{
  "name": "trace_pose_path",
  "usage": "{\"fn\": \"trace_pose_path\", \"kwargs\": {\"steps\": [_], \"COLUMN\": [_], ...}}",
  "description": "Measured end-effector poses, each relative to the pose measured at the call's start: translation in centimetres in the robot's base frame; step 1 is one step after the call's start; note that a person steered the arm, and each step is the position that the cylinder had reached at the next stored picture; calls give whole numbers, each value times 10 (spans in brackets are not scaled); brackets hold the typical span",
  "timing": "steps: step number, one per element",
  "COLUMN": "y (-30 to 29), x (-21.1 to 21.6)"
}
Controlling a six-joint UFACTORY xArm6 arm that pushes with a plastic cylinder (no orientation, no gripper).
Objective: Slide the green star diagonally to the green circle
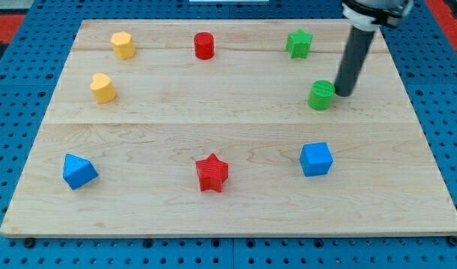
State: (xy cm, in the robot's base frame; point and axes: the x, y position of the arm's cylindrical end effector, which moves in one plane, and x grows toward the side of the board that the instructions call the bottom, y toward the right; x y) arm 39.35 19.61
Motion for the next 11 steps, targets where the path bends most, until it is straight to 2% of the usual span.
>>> {"fn": "trace_pose_path", "kwargs": {"steps": [1, 2, 3, 4, 6, 7, 8, 9, 10, 11], "y": [-9, -30, -19, 19, 48, -7, -41, -53, -46, -2], "x": [5, -8, -7, -39, -133, -161, -151, -119, -111, -105]}}
